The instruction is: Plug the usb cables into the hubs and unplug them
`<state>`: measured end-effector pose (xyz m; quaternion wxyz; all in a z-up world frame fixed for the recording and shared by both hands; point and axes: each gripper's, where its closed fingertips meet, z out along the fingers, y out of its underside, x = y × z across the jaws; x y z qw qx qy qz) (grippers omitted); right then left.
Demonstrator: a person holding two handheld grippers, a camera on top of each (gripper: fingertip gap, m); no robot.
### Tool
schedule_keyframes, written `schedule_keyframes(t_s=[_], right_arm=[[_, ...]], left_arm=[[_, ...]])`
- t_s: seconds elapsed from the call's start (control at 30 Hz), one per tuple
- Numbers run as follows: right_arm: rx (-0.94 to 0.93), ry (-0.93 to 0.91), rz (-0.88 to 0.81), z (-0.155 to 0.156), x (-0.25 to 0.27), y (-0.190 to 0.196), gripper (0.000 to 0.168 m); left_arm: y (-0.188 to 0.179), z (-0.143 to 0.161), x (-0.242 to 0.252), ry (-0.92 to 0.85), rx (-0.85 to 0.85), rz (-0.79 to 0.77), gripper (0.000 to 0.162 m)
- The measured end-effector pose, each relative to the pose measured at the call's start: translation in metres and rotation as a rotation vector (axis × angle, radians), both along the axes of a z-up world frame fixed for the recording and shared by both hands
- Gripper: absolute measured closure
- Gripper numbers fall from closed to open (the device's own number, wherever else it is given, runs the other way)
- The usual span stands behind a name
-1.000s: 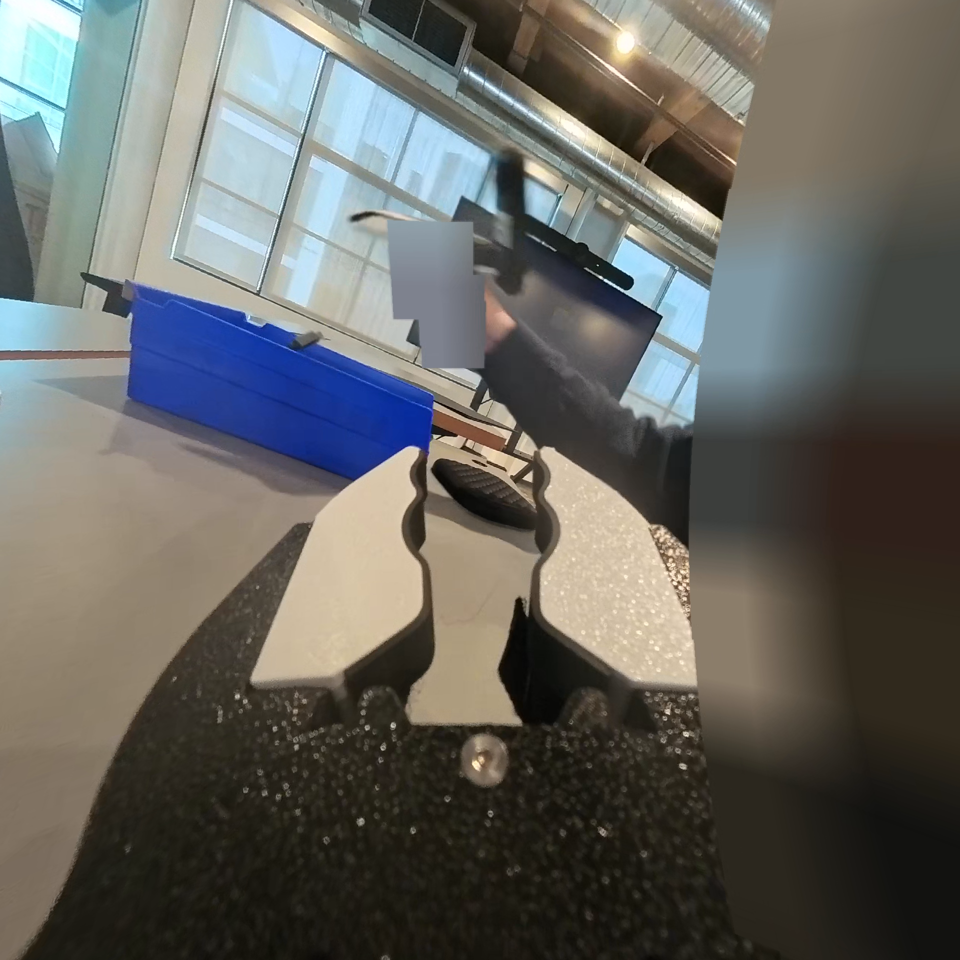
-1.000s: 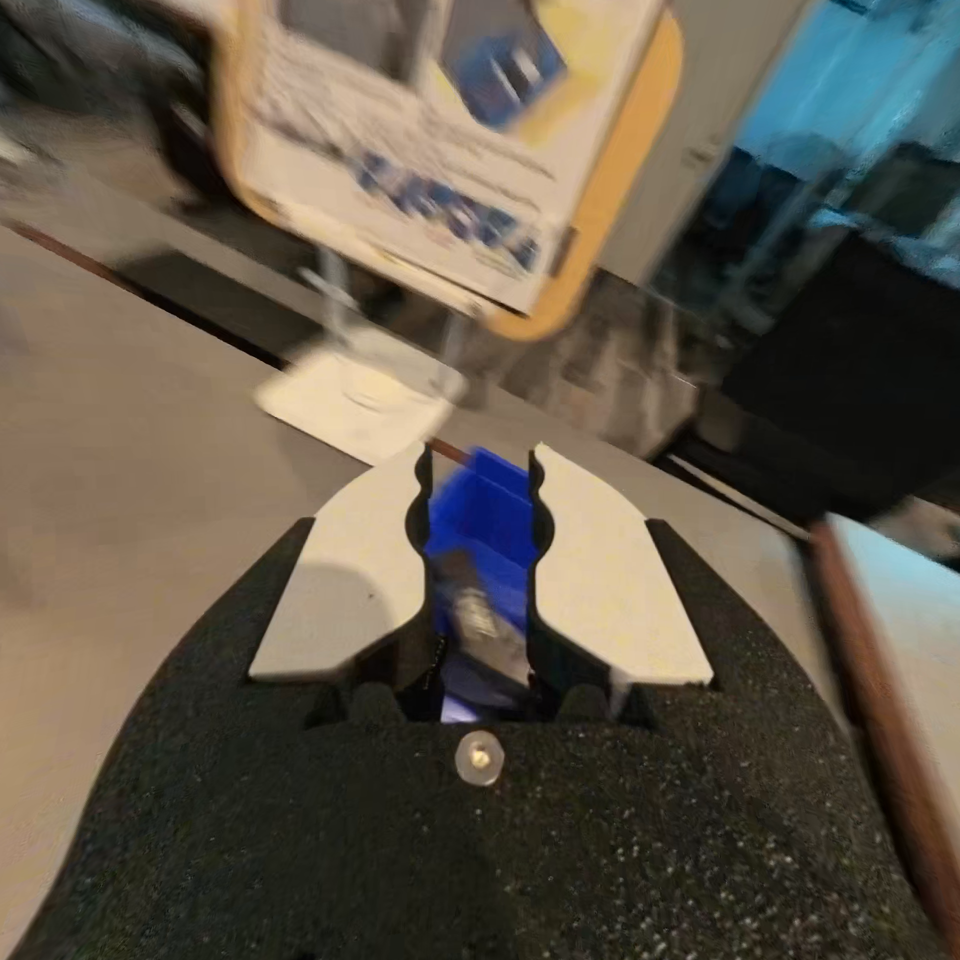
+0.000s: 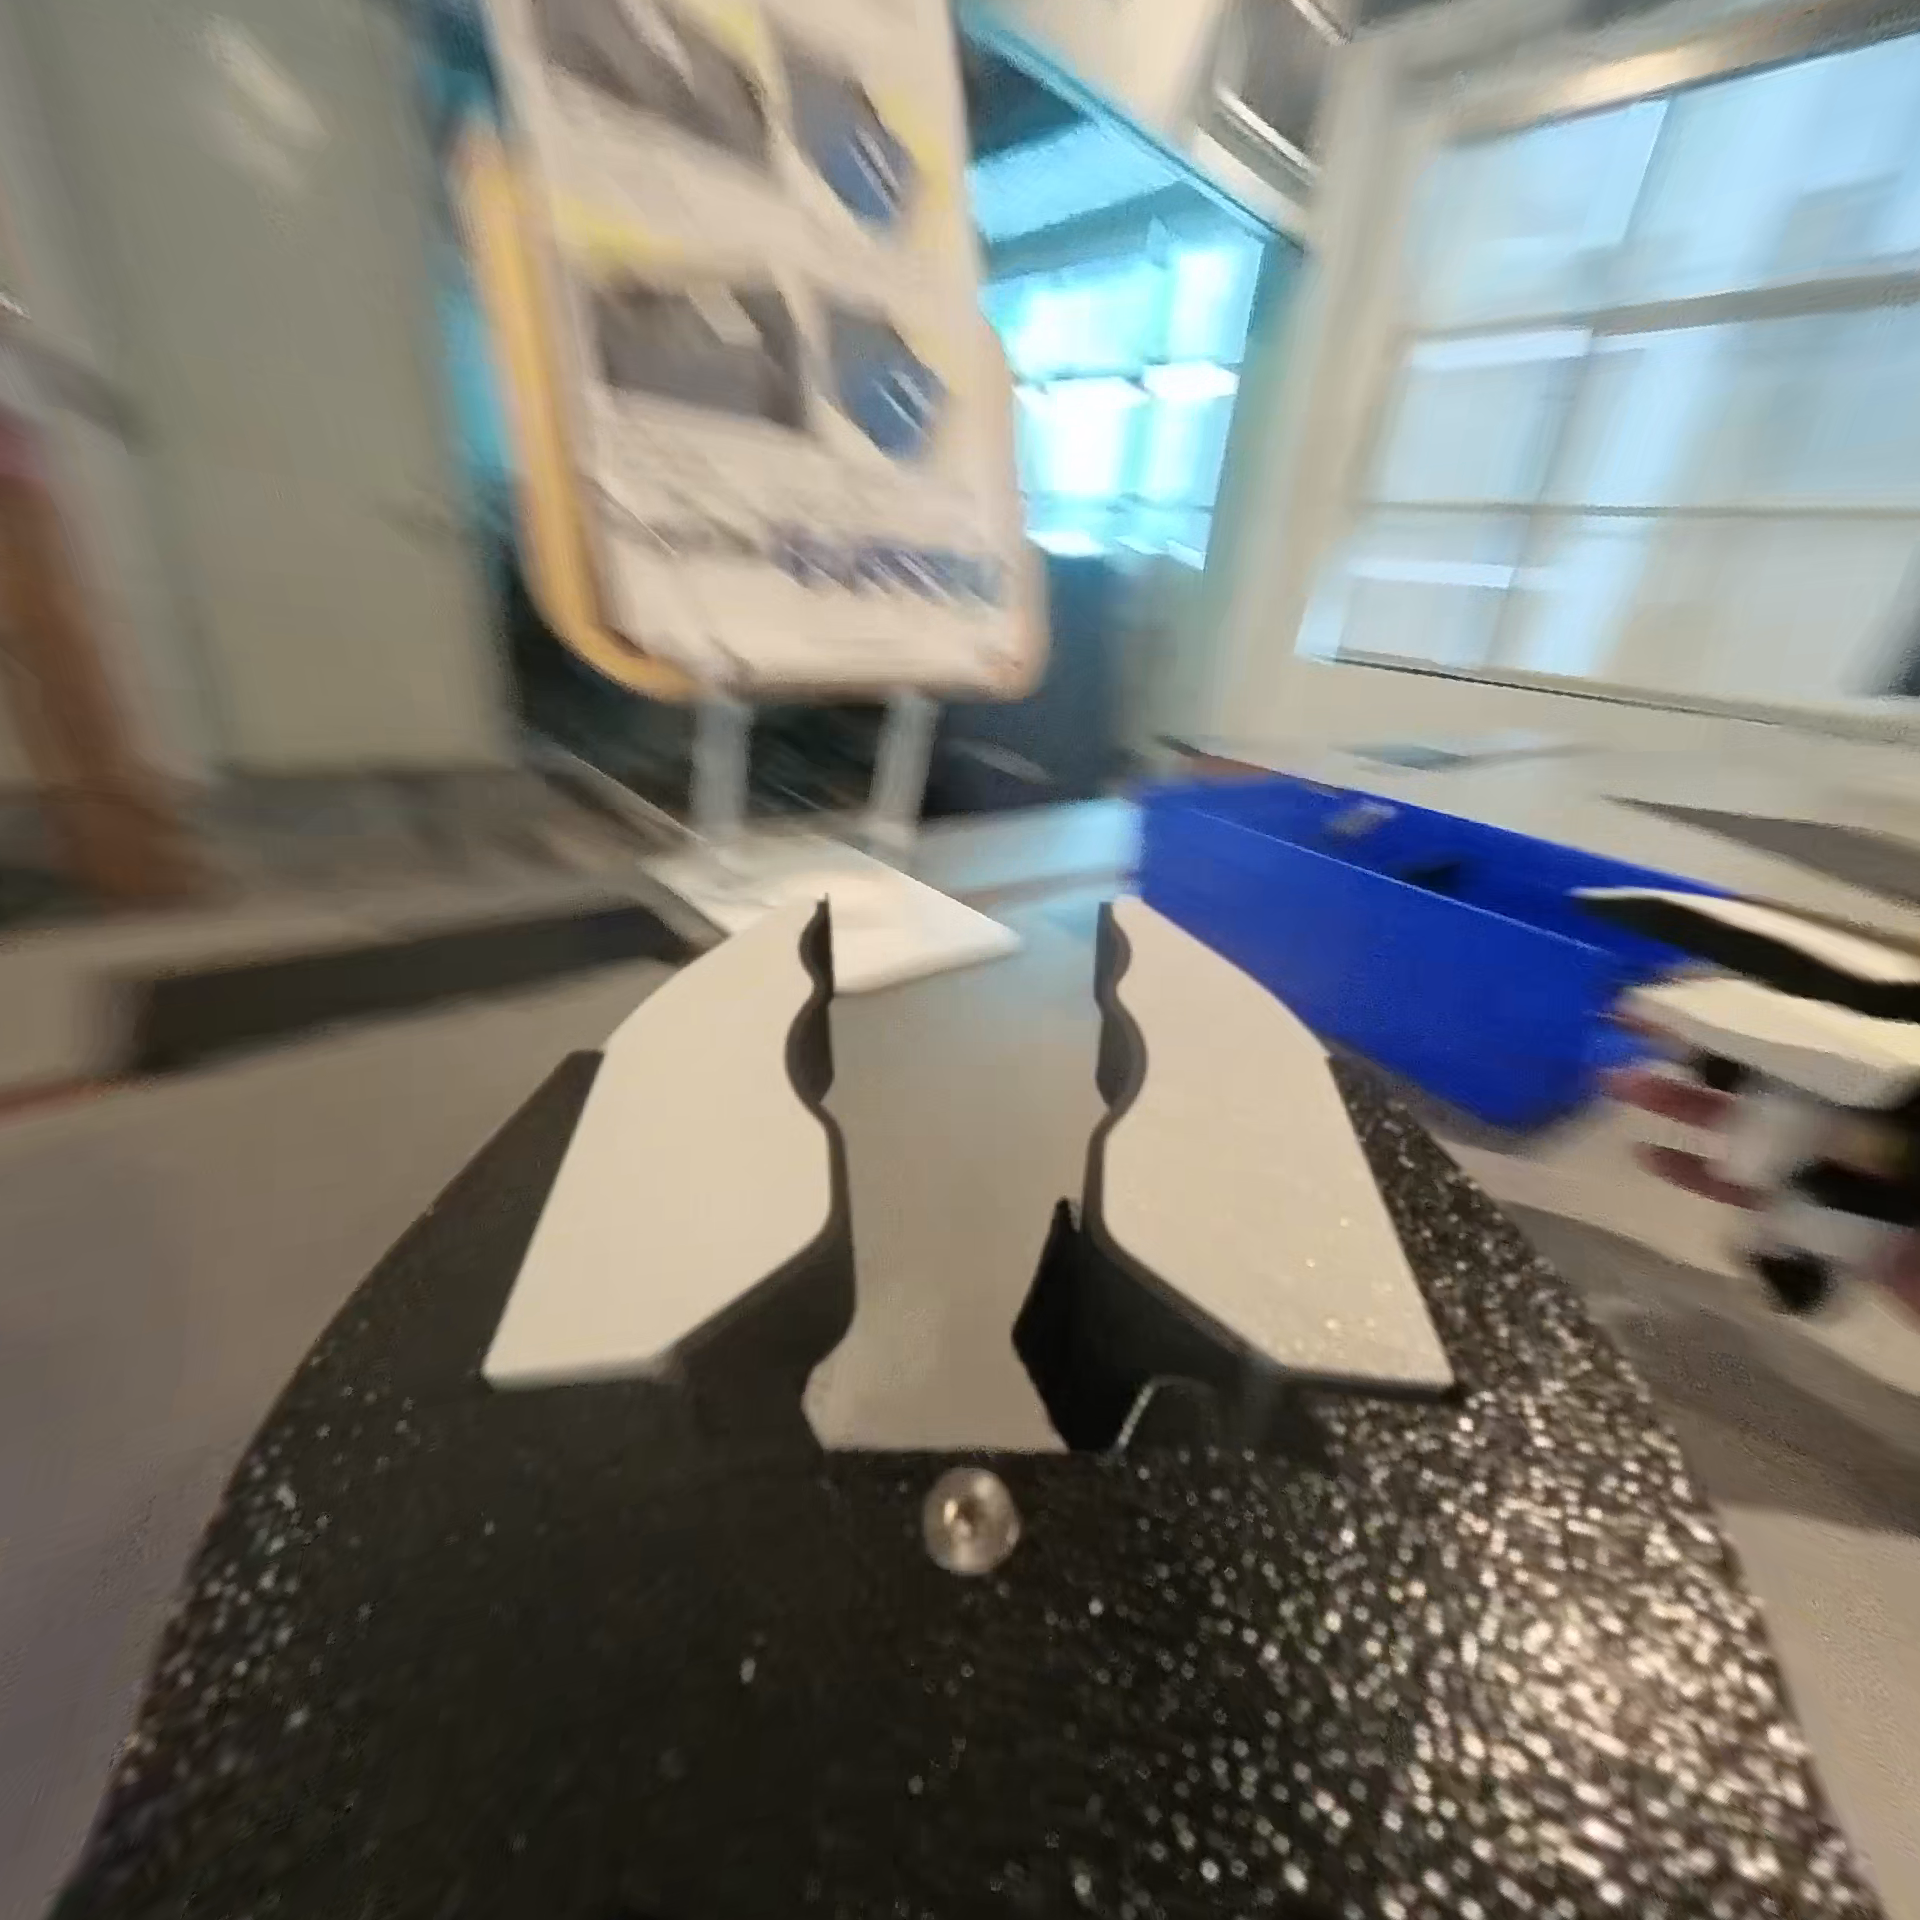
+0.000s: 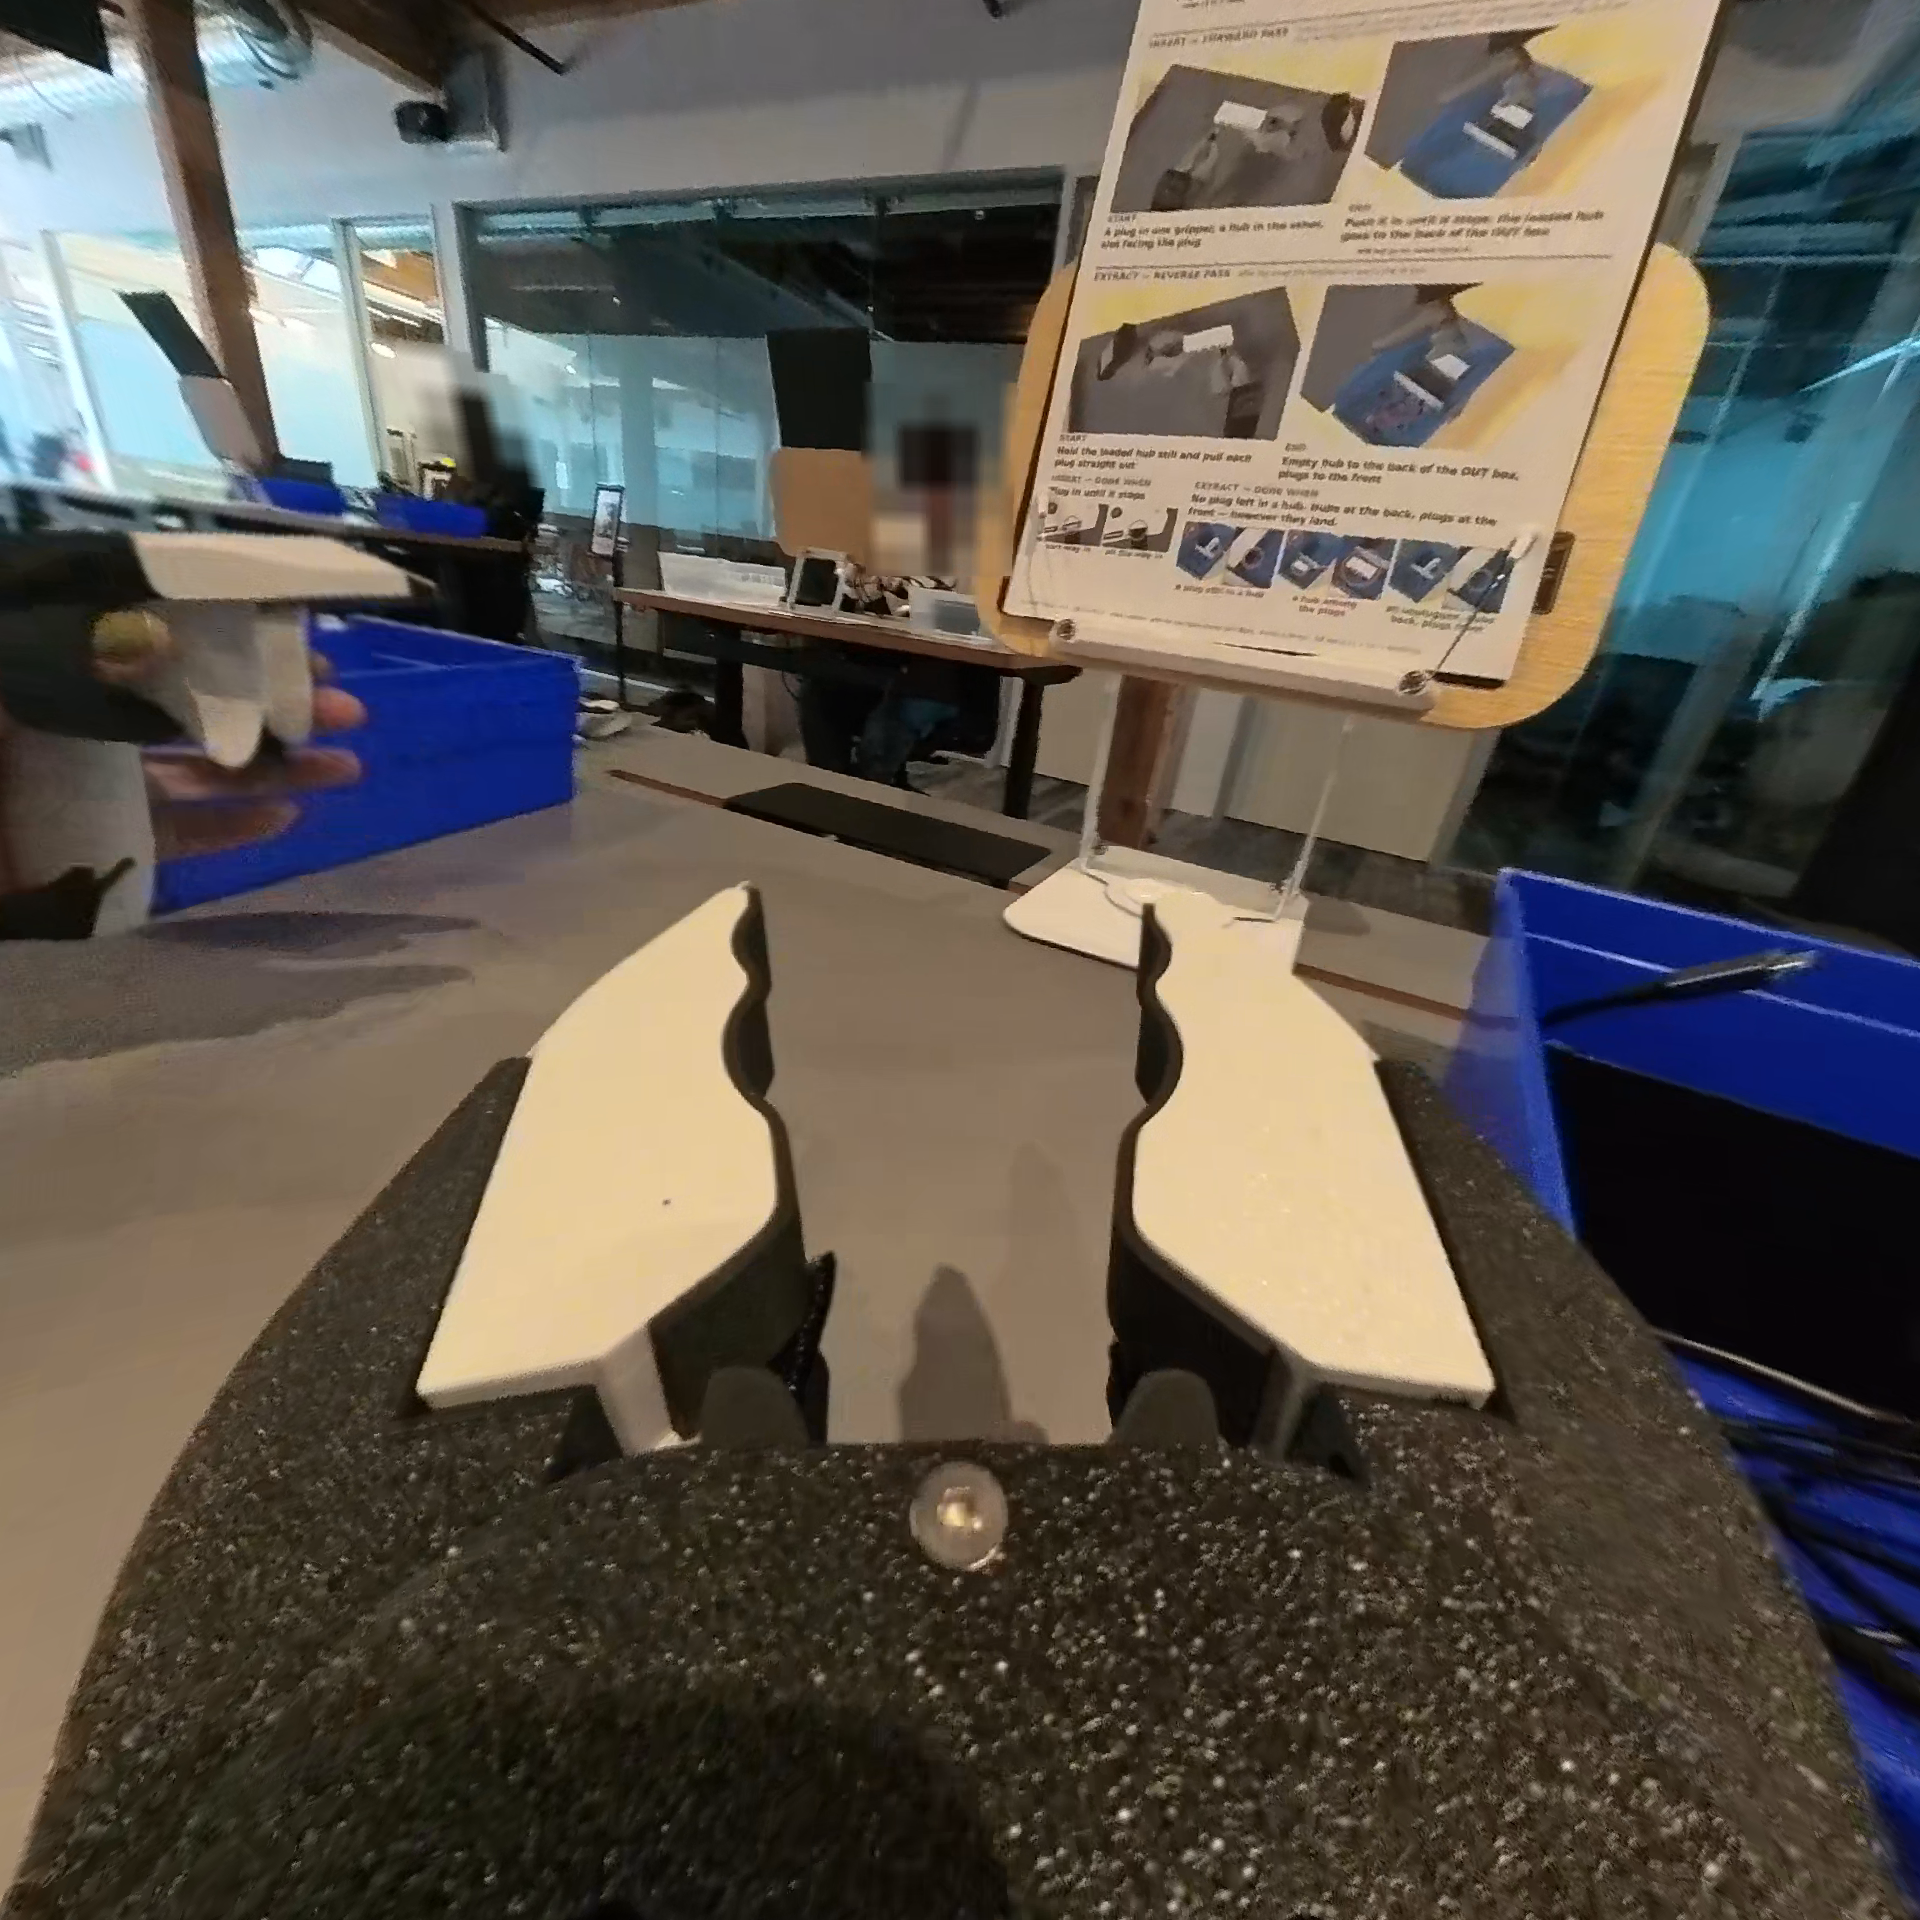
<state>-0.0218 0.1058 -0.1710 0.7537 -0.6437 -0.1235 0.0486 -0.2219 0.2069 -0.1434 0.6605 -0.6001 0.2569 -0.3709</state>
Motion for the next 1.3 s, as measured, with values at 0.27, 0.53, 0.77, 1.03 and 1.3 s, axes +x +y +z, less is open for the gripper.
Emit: schedule_keyframes(t_s=[0.27,0.53,0.77,1.03,1.3], right_arm=[[-0.002,0.01,0.043,0.001,-0.008,-0.002,0.094],[0.014,0.051,0.075,0.005,-0.009,-0.004,0.093],[0.012,0.032,0.088,0.003,-0.012,-0.004,0.094],[0.021,0.025,0.099,0.005,-0.014,-0.005,0.095],[0.043,0.057,0.102,0.009,-0.012,-0.007,0.096]], left_arm=[[0.033,0.027,-0.129,0.278,0.216,0.657,0.04],[0.085,-0.066,-0.182,0.684,-0.307,0.72,0.039],[0.087,-0.097,-0.177,0.872,-0.395,0.631,0.134],[0.089,-0.098,-0.197,0.925,-0.44,0.689,0.156],[0.04,-0.068,-0.172,0.867,-0.225,0.516,0.156]])
